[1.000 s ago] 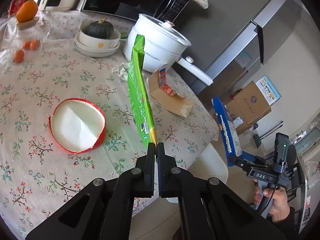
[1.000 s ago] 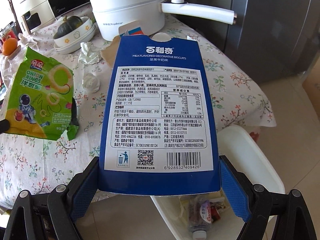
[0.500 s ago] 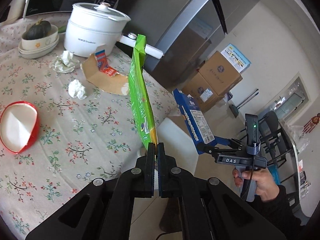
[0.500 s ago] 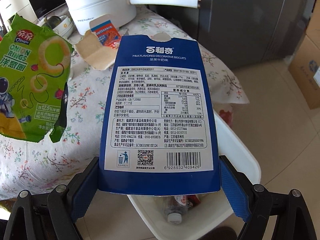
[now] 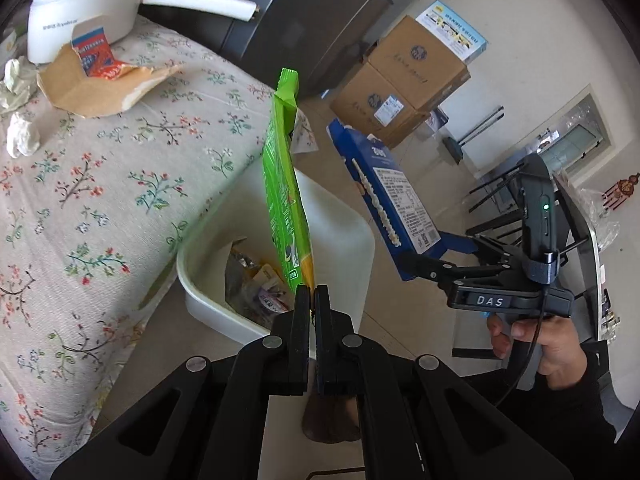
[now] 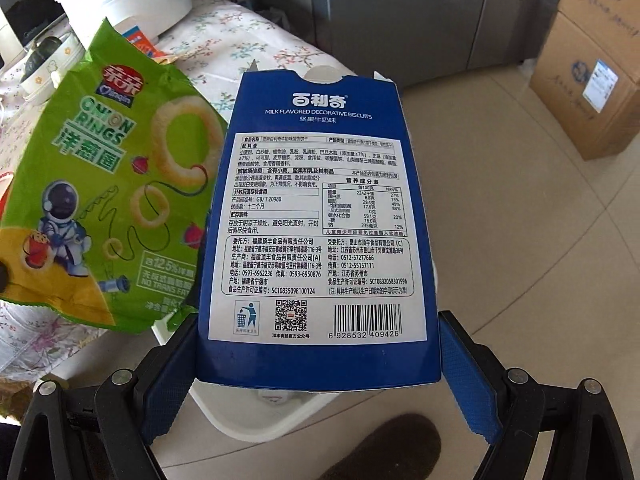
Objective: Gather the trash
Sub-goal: 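Carry both items over the bin while both tools open to drop them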
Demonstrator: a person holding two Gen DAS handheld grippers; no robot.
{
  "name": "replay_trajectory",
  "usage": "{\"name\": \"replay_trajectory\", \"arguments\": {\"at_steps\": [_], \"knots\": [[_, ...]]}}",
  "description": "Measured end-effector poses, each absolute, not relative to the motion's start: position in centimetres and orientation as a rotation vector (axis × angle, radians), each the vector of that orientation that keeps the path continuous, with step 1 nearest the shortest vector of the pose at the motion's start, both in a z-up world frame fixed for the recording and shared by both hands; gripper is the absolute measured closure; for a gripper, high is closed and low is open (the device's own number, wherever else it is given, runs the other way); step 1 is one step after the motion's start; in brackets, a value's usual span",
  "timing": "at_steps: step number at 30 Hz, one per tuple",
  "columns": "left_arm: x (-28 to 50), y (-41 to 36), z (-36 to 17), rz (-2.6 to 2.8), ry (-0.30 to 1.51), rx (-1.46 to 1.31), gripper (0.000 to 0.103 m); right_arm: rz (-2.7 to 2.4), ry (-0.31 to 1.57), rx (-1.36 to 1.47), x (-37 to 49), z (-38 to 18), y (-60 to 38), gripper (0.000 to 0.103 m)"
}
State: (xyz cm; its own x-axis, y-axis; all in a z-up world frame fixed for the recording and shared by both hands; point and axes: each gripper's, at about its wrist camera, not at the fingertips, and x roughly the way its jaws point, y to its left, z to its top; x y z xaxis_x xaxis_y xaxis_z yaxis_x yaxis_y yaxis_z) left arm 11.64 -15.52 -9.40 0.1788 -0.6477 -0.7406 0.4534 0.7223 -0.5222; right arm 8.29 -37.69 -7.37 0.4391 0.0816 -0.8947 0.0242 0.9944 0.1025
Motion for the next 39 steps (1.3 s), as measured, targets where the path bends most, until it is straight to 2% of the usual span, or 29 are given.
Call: {"name": "replay_trajectory", "arguments": {"at_steps": [8,13,14,15,17,18,27,39], "knots": [[13.1,-16.9,-12.6,-0.723,1.198,-0.15,0.101,0.022,1.153,0.099,7.9,-8.5,-38.6,0.011],[13.3,-16.4,-12.6,-0.661,1.204,-0.1,0.091,0.029,1.16,0.102,7.7,-8.6,-38.6,0.011],[13.2,-16.2,-12.4,-0.645,1.196,-0.078,0.079,0.031,1.161,0.102,7.7,-8.7,-38.6,0.011],[13.0,-15.8,-12.0,-0.623,1.186,-0.06,0.058,0.033,1.164,0.103,7.7,-8.7,-38.6,0.011],[12.8,-15.0,-11.4,-0.571,1.159,-0.029,0.035,0.04,1.173,0.101,7.9,-8.8,-38.4,0.011],[12.8,-14.4,-11.0,-0.555,1.151,-0.02,0.032,0.043,1.177,0.098,7.9,-8.9,-38.3,0.011],[12.1,-9.1,-9.4,-0.436,1.118,0.042,0.015,0.067,1.224,0.063,8.5,-9.9,-36.5,0.011],[10.7,-2.5,-7.8,-0.364,1.078,-0.02,0.005,0.084,1.232,0.102,10.2,-10.2,-34.0,0.009]]}}
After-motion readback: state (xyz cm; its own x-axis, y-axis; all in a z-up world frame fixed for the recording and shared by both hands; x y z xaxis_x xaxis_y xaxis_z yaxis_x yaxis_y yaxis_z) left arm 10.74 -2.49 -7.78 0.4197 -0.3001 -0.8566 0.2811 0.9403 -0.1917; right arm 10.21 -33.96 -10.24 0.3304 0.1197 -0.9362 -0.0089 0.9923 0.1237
